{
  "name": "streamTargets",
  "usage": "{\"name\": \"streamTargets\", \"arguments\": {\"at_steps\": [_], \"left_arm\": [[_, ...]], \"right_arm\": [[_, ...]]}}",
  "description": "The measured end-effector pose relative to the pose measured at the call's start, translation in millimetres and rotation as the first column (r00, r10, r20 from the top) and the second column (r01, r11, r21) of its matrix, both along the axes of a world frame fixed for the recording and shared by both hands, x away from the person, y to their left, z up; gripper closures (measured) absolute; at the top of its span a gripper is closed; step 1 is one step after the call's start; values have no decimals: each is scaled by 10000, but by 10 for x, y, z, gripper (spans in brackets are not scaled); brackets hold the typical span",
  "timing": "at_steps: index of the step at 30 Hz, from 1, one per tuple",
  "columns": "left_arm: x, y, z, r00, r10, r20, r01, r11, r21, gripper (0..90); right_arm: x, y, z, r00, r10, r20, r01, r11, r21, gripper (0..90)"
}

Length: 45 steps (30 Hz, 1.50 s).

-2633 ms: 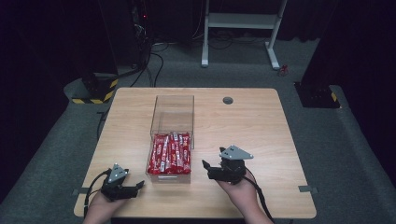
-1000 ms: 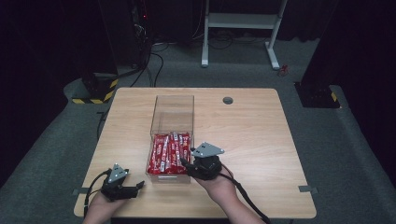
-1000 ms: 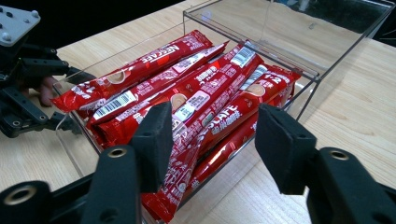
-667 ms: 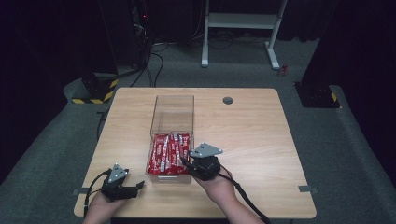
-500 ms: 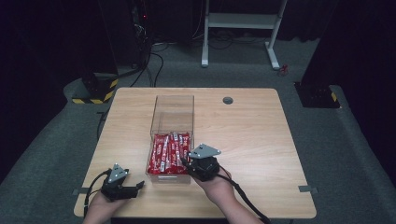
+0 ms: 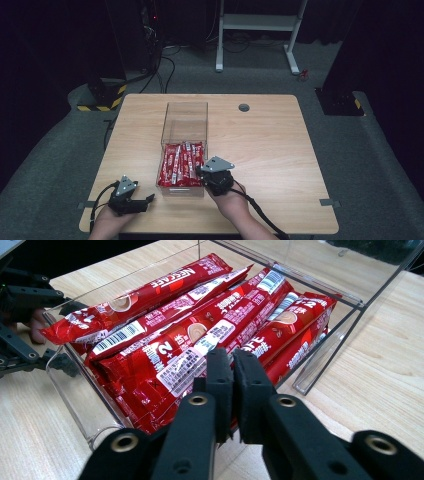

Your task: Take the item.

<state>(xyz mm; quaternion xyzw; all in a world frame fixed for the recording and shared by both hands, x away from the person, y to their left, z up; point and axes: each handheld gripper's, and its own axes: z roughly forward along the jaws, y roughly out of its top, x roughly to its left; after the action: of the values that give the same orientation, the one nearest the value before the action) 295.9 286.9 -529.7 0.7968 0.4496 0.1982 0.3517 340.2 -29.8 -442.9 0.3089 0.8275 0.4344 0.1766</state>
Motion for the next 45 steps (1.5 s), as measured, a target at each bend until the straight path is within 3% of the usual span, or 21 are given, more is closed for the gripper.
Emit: {"name": "streamTargets", "arguments": {"at_steps": [14, 23, 45], "left_arm": [[-2, -1, -1, 10000, 6, -10, -6, 10000, -25, 174], [-2, 0, 1, 10000, -11, -6, 11, 10000, 19, 174], [-4, -3, -1, 10000, 34, 17, -34, 10000, -13, 175]], "right_arm": [[-113, -97, -11, 10000, 20, 43, -24, 9973, 731, 896], [-164, -190, -62, 10000, 59, 32, -64, 9872, 1591, 897], [-156, -259, -44, 9992, 195, 345, -254, 9834, 1796, 899]]}}
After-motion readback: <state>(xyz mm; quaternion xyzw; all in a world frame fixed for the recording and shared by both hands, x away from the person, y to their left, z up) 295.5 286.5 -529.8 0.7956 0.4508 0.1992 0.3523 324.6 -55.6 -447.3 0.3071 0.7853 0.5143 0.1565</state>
